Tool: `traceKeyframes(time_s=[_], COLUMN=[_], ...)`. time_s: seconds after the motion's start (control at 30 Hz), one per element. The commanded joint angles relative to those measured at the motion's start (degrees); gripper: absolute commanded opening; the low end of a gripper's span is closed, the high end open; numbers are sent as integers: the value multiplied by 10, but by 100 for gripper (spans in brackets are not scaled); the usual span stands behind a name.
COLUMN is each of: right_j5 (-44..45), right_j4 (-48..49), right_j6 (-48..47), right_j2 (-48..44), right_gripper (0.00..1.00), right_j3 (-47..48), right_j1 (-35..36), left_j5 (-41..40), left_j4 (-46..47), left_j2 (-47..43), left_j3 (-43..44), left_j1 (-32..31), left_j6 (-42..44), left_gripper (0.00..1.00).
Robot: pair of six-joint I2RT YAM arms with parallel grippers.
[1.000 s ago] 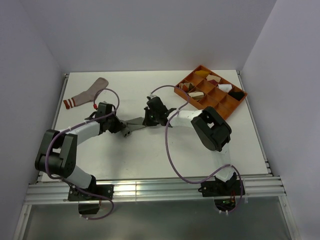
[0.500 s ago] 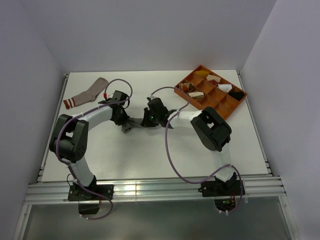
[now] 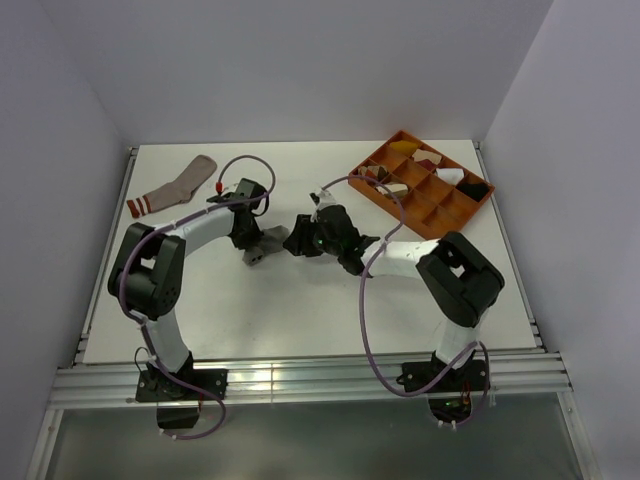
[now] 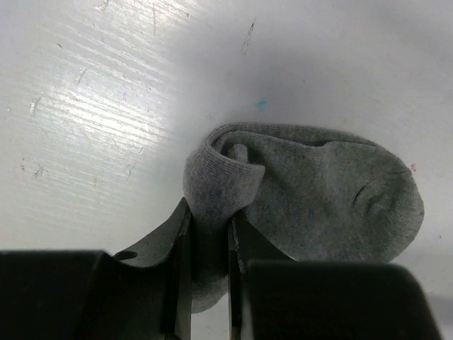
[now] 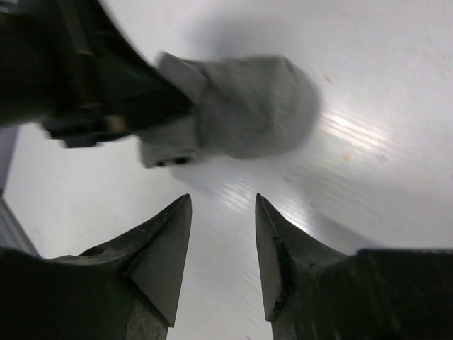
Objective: Roll the socks
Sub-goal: Roll the sock at the center of the board.
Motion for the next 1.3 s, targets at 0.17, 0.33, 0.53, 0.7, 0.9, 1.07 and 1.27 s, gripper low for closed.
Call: traceKeyframes(time_s=[0.17, 0.33, 0.53, 0.7, 0.9, 1.07, 1.27], right_j5=[2, 17, 84, 136, 170, 169, 165], right_j4=[146, 177, 199, 206, 178, 163, 157], right_j6=[-57, -60, -78, -102, -112, -118, -118], right_j2=[31, 72, 105, 116, 138, 154, 167], right_gripper=[54, 55, 60, 63, 64, 64, 64], right_j3=[37, 49, 56, 65, 108, 127, 130], right_j1=[68, 93, 118, 134, 143, 145, 145], left_j5=[12, 30, 41, 47, 40, 37, 47], left_j4=[-34, -32, -29, -29, -36, -38, -31], left_j2=[51, 52, 58, 57, 62, 59, 53], left_j3=[1, 3, 2, 2, 5, 2, -4], left_j1=[-7, -7, -7, -7, -7, -6, -6], left_j6=[28, 31, 30, 29, 27, 30, 37], left_gripper=[0, 0, 1, 2, 2, 2, 3])
